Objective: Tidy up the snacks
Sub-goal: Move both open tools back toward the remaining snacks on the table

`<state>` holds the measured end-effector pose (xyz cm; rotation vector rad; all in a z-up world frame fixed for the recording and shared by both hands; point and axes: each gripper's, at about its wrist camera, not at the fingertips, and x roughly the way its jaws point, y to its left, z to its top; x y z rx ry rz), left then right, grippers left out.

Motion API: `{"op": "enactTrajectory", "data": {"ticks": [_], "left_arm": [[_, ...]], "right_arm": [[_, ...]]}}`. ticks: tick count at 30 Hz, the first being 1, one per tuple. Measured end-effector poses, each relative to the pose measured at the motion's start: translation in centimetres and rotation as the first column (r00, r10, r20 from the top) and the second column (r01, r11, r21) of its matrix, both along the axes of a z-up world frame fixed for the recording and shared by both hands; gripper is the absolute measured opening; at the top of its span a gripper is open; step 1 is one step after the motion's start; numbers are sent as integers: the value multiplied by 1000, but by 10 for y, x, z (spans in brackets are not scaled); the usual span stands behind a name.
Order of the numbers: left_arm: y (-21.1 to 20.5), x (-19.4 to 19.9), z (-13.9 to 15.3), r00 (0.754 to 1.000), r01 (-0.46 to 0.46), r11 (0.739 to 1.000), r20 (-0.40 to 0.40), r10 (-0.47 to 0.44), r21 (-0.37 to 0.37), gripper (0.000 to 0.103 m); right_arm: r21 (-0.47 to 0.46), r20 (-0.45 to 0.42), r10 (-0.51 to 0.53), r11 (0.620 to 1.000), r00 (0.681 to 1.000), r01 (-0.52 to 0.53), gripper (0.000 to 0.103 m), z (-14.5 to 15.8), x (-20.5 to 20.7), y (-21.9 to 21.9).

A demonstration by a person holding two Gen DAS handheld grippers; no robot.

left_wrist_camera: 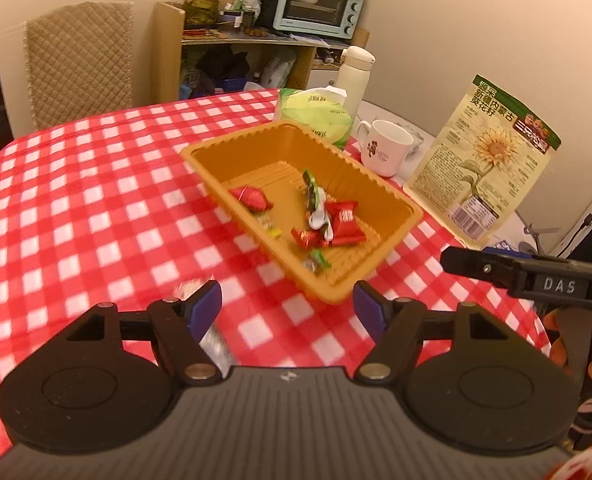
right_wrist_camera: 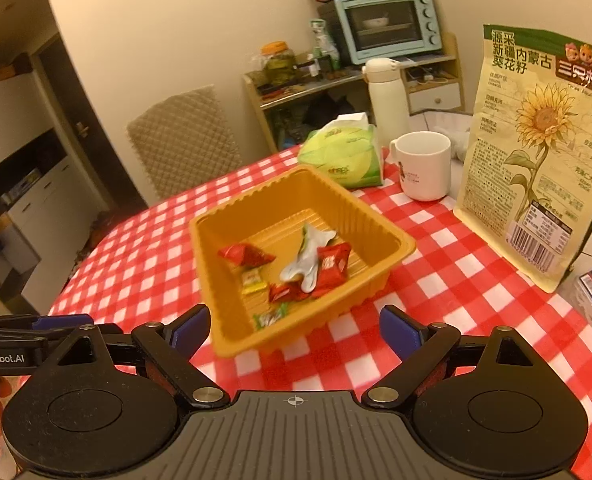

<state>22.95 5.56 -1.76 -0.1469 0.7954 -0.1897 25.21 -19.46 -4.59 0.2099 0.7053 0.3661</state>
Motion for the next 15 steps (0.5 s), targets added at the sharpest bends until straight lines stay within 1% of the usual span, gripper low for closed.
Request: {"op": "enactTrajectory", "data": {"ticks": [8, 15], "left_arm": [[6, -67, 2, 998, -57, 998, -8, 57, 9, 70], [9, -118, -3, 993, -114, 993, -28, 114, 6, 70]], "right_arm": [[-26, -10, 85, 996, 996, -86, 91, 2, -48, 2], [-45, -37, 158, 986, 987, -160, 91, -5, -83, 8]]}}
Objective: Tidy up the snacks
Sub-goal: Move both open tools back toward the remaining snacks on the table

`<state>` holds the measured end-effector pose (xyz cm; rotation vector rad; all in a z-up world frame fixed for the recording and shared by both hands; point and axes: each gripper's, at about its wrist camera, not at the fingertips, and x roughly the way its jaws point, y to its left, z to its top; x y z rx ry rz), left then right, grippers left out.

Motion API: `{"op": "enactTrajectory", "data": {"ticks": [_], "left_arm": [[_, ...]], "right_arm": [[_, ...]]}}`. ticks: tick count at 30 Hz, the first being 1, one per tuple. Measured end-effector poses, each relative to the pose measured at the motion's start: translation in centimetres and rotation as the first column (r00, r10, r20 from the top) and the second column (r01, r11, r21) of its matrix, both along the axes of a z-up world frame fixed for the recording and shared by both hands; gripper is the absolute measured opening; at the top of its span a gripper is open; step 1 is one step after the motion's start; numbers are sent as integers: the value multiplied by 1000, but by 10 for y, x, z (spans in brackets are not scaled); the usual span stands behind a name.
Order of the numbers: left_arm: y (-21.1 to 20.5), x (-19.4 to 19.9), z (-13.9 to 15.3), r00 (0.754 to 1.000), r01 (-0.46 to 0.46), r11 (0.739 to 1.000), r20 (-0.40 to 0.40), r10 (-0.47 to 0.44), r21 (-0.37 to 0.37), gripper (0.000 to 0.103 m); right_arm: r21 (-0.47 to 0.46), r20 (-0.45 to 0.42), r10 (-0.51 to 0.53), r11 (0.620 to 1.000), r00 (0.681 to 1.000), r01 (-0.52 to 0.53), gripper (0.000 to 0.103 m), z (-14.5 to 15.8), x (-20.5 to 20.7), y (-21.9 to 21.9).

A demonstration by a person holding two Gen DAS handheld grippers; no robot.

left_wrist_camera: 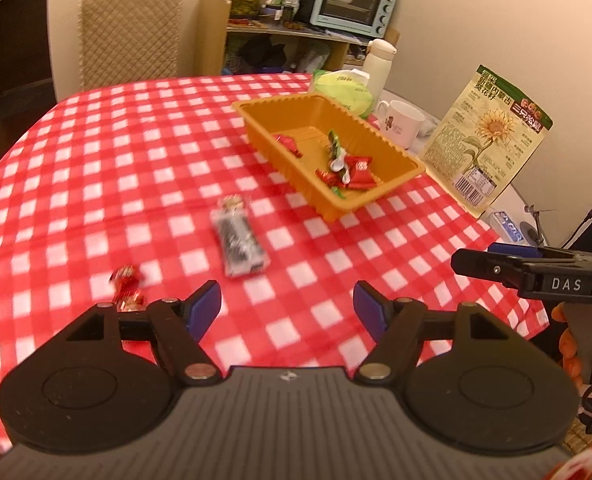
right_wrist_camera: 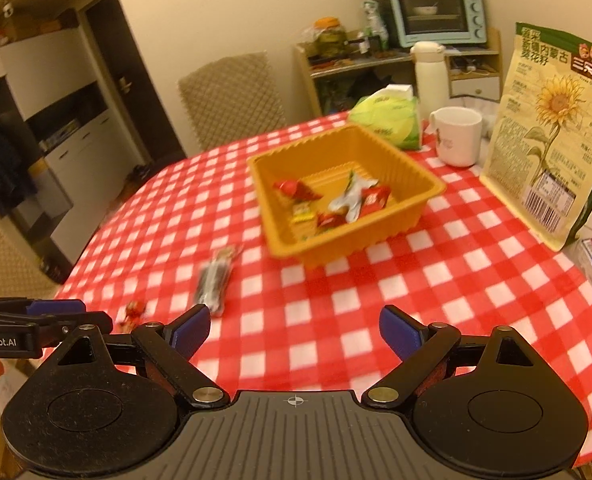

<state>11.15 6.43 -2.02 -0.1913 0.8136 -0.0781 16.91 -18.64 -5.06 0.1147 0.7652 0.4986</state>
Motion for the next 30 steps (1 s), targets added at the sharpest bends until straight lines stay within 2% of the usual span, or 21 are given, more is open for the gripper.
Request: {"op": "enactTrajectory", "data": {"ticks": [15, 30], "left_arm": [[12, -64, -21, 991, -110, 994, -72, 109, -10, 70], [27, -90, -40, 974, -195, 981, -111, 196, 21, 70]], "right_arm": [[-51, -96, 143, 988, 985, -148, 91, -32, -51, 22], [-86, -162, 200, 973, 966, -216, 91, -57, -57, 49]]}}
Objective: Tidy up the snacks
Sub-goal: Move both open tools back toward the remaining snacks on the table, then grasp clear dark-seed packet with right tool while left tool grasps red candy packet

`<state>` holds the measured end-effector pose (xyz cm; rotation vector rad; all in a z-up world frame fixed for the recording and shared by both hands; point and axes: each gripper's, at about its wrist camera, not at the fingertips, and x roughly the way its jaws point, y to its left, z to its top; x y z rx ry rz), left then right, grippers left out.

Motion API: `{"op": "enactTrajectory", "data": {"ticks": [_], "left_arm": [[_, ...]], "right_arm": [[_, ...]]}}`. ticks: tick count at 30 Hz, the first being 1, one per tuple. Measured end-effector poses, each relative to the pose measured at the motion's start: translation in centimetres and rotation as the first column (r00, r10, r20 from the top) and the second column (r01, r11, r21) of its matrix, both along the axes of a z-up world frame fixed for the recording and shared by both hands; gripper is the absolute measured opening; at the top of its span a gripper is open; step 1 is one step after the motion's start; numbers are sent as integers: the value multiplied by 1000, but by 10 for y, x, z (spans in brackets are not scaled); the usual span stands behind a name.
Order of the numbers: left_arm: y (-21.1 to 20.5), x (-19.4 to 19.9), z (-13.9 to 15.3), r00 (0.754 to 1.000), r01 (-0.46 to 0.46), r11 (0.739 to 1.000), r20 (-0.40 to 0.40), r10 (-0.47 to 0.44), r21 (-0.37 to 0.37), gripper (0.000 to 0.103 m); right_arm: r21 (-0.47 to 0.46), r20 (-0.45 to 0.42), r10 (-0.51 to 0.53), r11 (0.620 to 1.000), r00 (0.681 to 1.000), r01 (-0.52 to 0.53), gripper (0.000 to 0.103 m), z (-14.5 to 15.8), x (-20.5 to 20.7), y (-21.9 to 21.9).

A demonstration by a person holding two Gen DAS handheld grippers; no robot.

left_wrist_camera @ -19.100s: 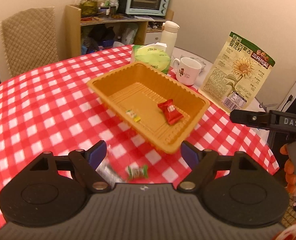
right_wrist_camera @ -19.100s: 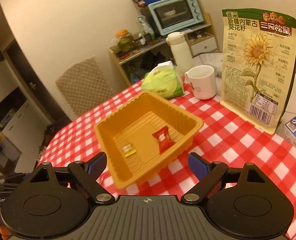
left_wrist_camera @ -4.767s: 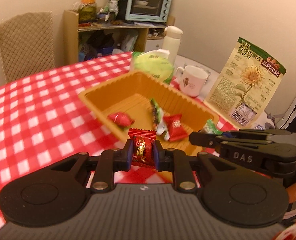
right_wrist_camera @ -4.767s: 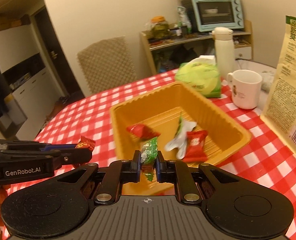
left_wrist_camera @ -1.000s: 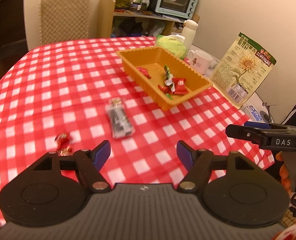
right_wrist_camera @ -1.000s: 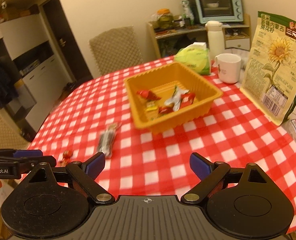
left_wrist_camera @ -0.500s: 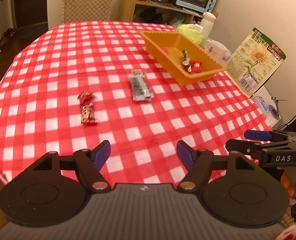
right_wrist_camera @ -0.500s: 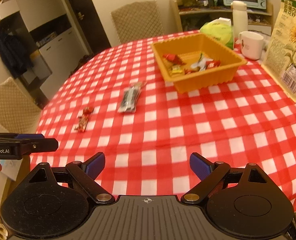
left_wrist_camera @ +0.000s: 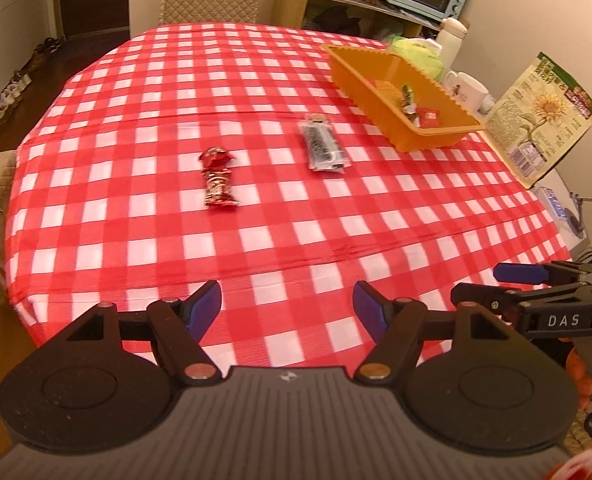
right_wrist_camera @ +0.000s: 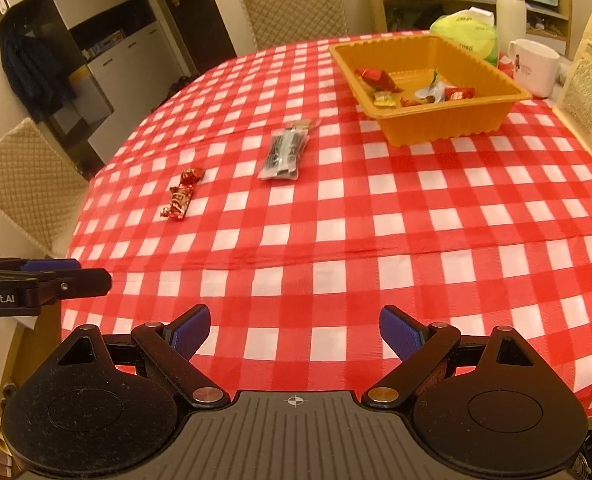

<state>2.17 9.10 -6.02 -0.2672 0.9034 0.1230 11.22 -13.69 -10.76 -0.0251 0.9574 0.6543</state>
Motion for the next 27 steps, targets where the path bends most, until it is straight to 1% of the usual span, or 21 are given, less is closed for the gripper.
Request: {"op": "enactTrajectory", "data": {"ticks": [8, 18, 20, 22, 27], "left_arm": [[21, 8, -5, 999, -32, 999, 2, 32, 27, 67], [40, 38, -18, 999, -39, 998, -7, 39, 40, 63], [43, 45, -22, 999, -38, 998, -13, 39, 40, 60], [45, 53, -25, 999, -35, 998, -13, 36, 46, 54], [54, 74, -31, 999, -33, 998, -7, 33, 58, 53]], "right_arm": [[-2, -2, 15, 1000, 1000, -15, 91, -4, 14, 20], [-6, -13, 5, 1000, 1000, -5, 91, -12, 38, 35], [-9, -18, -3, 1000, 1000, 3, 91, -13, 43, 37], [-10, -21, -8, 1000, 1000, 8, 91, -14, 47, 38], [-15, -31, -22, 1000, 999, 22, 91, -19, 57, 40]]}}
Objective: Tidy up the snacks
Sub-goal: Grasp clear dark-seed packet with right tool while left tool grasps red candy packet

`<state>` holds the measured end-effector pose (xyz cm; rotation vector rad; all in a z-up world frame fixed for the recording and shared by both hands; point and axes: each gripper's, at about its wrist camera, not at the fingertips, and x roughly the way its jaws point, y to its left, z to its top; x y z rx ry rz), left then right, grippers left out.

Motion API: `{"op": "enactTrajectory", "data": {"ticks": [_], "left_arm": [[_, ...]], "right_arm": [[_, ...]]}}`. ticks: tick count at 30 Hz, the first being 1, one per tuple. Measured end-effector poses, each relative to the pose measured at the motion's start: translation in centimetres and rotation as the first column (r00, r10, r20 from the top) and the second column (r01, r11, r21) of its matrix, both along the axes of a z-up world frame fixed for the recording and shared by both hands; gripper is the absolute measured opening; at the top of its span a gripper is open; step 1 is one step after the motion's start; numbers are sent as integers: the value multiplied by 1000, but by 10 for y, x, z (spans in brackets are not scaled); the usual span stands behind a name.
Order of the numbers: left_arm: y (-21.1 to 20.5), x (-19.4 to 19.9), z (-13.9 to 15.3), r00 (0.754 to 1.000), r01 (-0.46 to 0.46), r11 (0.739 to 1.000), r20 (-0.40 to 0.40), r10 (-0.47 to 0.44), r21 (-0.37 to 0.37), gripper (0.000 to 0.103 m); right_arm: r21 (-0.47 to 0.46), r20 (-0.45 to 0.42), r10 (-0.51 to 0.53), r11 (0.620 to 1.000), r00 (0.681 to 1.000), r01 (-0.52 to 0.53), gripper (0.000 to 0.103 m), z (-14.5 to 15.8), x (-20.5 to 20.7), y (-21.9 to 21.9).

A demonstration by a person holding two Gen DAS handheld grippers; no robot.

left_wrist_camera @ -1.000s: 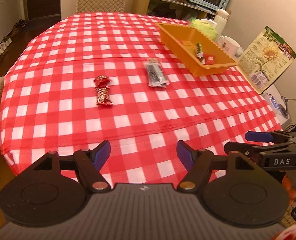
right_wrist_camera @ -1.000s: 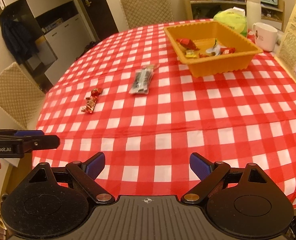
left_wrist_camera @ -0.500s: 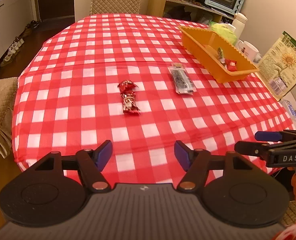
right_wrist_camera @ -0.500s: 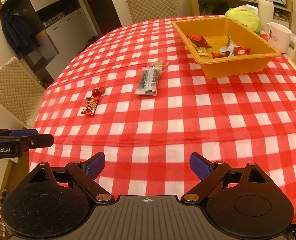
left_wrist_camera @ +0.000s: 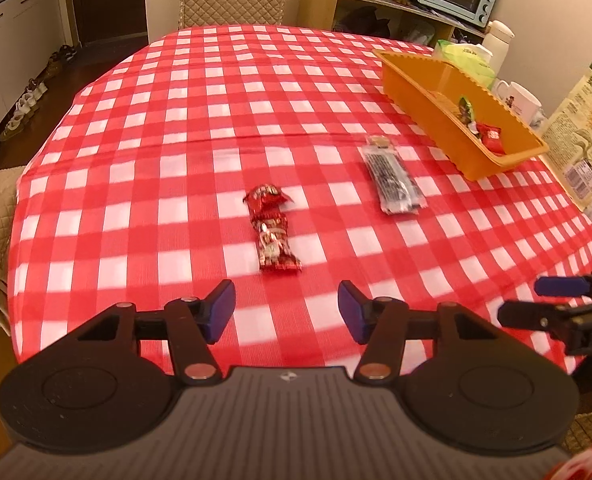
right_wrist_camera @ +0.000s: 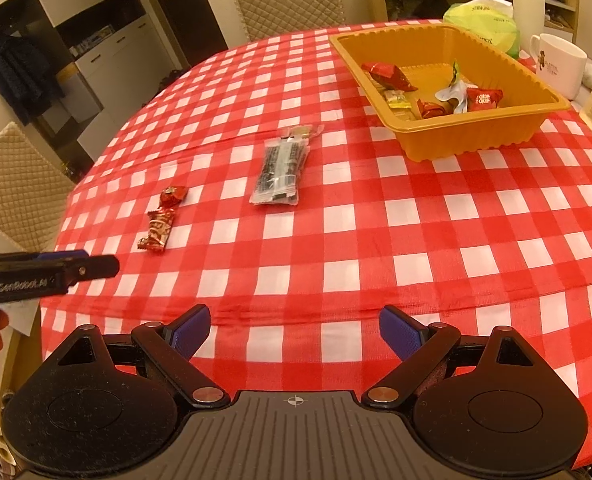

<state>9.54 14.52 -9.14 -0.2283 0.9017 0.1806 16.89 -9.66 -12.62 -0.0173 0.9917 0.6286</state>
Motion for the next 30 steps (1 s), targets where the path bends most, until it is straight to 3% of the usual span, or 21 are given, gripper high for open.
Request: {"op": "enactTrajectory", "data": {"ticks": [7, 16, 30], "left_arm": [[7, 28, -7, 1000, 23, 1000, 8, -23, 8, 42], [12, 53, -24, 999, 40, 999, -23, -40, 9, 37], [17, 69, -35, 996, 60, 998, -68, -60, 5, 23]], "right_arm": [[-2, -12, -33, 999, 999, 33, 91, -5, 12, -1], [-9, -30, -57, 998, 998, 57, 91, -11, 23, 0], [-9, -22, -62, 998, 998, 62, 91, -13, 39, 13]]}}
